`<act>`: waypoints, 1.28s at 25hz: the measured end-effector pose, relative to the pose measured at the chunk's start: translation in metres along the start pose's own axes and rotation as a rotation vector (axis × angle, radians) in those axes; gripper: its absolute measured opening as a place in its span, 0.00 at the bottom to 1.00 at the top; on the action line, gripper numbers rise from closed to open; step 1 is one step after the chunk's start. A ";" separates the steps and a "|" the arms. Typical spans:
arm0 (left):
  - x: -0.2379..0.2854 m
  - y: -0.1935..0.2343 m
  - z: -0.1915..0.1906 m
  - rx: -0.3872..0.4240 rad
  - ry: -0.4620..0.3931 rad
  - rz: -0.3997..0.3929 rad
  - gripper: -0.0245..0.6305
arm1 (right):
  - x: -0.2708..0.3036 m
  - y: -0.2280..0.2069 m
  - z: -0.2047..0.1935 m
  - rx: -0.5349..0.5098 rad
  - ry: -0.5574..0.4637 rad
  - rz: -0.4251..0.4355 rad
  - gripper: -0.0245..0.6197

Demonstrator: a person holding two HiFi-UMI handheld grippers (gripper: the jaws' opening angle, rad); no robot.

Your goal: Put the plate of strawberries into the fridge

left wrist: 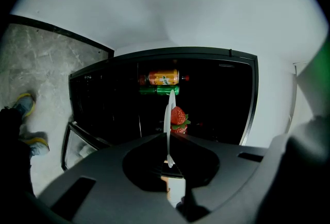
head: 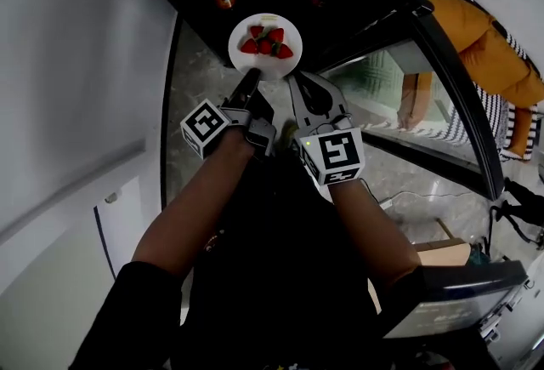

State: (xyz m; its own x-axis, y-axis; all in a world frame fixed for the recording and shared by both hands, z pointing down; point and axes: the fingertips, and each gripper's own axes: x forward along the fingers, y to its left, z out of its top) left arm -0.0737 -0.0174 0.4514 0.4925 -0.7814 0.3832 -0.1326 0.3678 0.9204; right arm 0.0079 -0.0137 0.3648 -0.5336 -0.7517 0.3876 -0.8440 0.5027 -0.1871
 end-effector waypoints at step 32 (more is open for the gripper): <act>0.000 0.001 -0.001 0.023 0.005 -0.126 0.06 | -0.006 0.018 -0.012 -0.058 -0.080 -0.098 0.05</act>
State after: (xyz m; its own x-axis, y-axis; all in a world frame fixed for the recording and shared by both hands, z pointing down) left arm -0.0732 -0.0171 0.4526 0.5105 -0.8182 0.2643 -0.0895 0.2552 0.9627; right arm -0.0037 0.0053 0.3696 -0.4532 -0.8289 0.3280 -0.8891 0.4470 -0.0989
